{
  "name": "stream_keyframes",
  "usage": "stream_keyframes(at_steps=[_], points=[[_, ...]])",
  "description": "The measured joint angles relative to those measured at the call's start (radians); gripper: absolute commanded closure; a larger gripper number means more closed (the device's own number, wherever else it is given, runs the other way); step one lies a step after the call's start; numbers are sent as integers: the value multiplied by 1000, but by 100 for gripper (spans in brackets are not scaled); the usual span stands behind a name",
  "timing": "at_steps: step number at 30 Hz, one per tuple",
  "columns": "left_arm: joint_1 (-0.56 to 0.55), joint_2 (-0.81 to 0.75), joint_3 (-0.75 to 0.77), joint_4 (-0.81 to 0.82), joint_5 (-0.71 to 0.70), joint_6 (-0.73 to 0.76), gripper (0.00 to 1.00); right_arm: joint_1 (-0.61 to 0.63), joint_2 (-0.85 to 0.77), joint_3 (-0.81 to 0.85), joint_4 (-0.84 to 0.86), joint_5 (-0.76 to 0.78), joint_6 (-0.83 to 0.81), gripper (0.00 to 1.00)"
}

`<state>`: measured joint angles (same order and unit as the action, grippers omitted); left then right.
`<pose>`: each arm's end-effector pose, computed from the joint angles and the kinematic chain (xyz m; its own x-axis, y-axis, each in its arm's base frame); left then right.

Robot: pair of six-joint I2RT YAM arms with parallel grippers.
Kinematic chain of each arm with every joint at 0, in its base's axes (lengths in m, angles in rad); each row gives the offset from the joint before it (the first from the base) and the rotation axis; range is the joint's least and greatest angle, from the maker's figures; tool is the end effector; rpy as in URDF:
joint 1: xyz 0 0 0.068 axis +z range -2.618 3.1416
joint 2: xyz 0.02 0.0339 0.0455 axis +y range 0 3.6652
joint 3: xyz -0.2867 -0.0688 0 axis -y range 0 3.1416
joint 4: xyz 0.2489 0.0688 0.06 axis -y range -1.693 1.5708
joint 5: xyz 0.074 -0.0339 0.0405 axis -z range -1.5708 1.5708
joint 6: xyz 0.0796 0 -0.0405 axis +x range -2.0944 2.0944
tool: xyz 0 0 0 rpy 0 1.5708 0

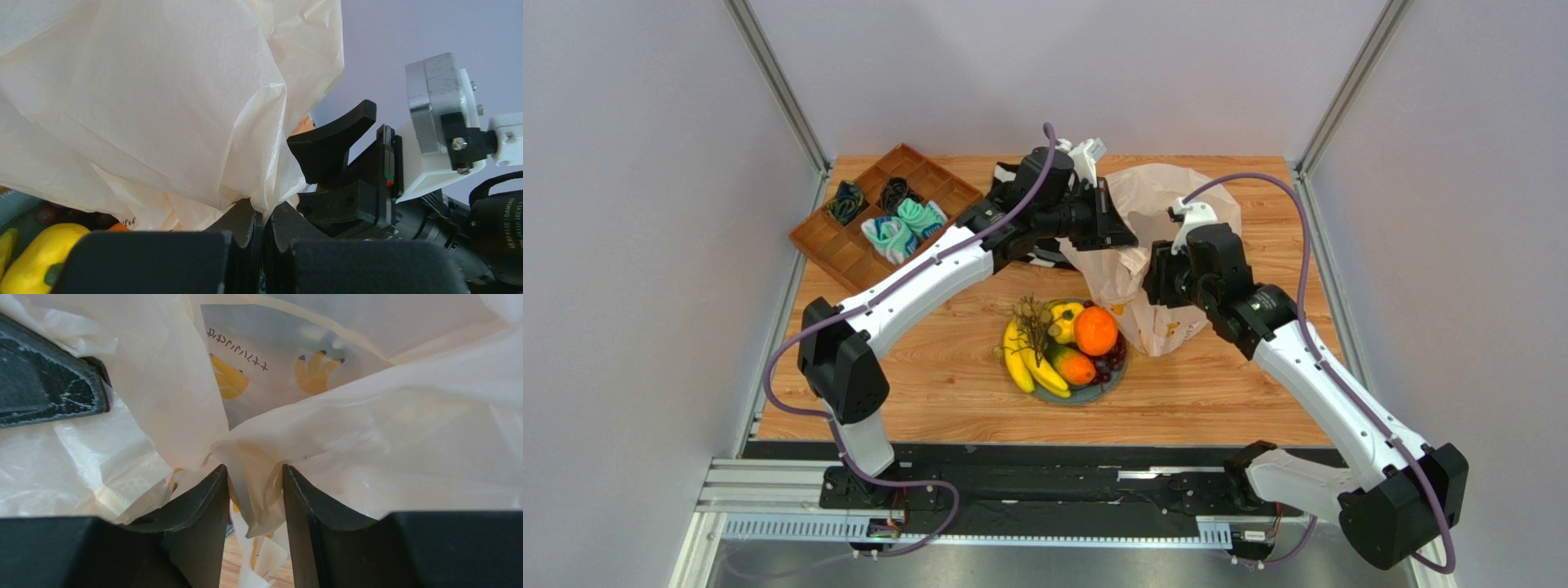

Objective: Place the fruits into the plastic bag

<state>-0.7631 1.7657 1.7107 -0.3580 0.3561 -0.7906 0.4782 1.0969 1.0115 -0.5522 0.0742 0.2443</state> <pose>0.3158 -0.3404 0.3814 -0.8285 -0.1294 -0.5448 0.4118 0.5184 -0.7494 0.2384 0.1169 0.3159 -0.6110 -0.0450 -0.7903 -0.2661 0.9519 0.1515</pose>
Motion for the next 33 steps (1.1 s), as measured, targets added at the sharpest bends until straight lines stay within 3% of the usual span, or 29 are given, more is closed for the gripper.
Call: stream_keyframes(at_steps=[1,2,4,6,14,22,28,33], points=[[2,0,0,-1,3,1,100,2,6,-2,6,-1,-18,92],[6,0,0,0,8,5,100,3,16,-2,16,0,-25,96],[12,0,0,0,15,10,100,4,29,-2,28,0,-37,100],[16,0,0,0,26,16,91,4,43,-2,35,2,-39,100],[35,0,36,-94,2,116,21,5,48,42,-7,86,19,100],[55,-143,31,-205,-90,267,13,5,35,113,-46,158,108,100],[56,-341,-178,-115,-92,249,13,5,41,142,-64,158,151,100],[56,-328,-238,-47,-73,206,14,5,53,142,-66,143,166,100]])
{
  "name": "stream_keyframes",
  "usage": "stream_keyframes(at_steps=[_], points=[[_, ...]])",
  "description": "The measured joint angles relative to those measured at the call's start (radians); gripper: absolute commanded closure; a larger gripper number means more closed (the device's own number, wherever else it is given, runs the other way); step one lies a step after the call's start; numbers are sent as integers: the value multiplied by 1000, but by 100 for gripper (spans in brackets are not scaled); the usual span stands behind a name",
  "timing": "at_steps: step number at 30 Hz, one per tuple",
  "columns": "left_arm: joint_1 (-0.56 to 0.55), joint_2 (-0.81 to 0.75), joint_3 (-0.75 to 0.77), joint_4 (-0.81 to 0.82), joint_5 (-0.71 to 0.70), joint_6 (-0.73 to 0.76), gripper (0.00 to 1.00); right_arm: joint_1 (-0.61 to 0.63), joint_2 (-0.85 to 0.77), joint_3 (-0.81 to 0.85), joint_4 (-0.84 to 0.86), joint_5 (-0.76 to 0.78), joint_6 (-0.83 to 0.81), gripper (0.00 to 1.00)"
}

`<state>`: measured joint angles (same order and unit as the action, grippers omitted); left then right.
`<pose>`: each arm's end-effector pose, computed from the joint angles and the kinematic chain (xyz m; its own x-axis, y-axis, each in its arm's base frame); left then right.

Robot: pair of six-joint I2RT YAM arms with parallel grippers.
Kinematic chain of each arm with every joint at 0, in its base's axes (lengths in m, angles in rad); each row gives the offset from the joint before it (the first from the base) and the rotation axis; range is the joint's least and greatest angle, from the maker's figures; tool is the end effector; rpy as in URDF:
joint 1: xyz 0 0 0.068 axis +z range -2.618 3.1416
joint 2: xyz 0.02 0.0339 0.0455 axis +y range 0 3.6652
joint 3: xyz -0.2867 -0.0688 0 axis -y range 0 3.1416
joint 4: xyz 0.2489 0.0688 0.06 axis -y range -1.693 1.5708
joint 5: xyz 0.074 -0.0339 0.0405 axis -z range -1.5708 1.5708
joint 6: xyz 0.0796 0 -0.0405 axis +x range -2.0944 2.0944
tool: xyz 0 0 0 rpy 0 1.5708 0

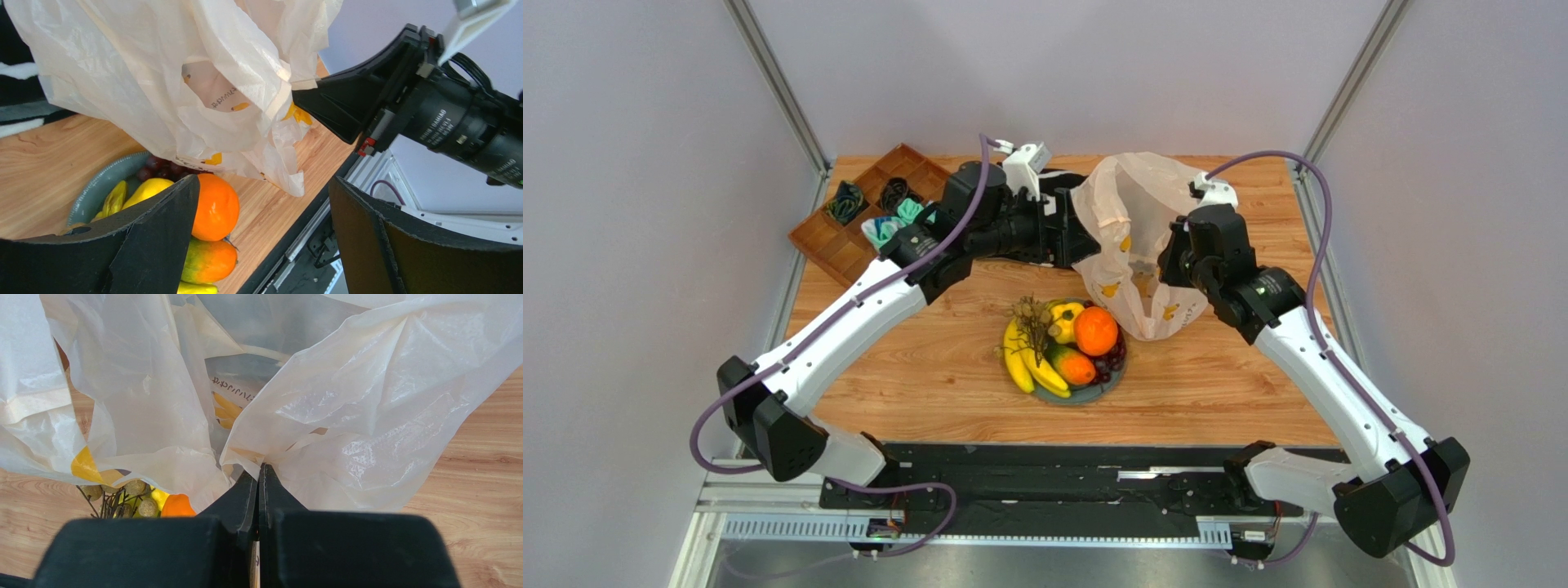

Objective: Place the fruits into the plastic bag

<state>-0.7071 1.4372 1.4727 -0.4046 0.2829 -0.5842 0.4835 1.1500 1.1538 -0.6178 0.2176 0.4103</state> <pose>0.2659 -0.2564 0.4122 -0.6820 -0.1139 -0.7224 0.5342 0.5971 -0.5984 0.2520 0.1129 0.3487 -0.5865 0.1319 -0.7991 -0.0695 0.9748 0.2120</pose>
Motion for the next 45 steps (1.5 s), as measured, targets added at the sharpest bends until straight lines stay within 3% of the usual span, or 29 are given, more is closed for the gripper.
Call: stream_keyframes(at_steps=[9,14,18,20,22,31,38,45], points=[[0,186,127,19,21,-46,16,0,-2,0,-11,-18,26,100],[0,245,194,25,23,-72,40,0,-7,0,-14,-20,32,100],[0,270,209,29,23,-85,47,0,-11,0,-14,-21,35,100],[0,282,209,34,26,-89,68,0,-14,0,-14,-22,37,100],[0,293,209,43,33,-97,100,0,-16,0,-14,-22,38,100],[36,279,164,97,65,-117,100,-17,-29,7,-37,-2,36,100],[132,261,141,64,79,-76,100,-158,-25,66,-57,-6,6,100],[129,261,196,11,102,-16,100,-308,40,172,-60,-23,-49,100]])
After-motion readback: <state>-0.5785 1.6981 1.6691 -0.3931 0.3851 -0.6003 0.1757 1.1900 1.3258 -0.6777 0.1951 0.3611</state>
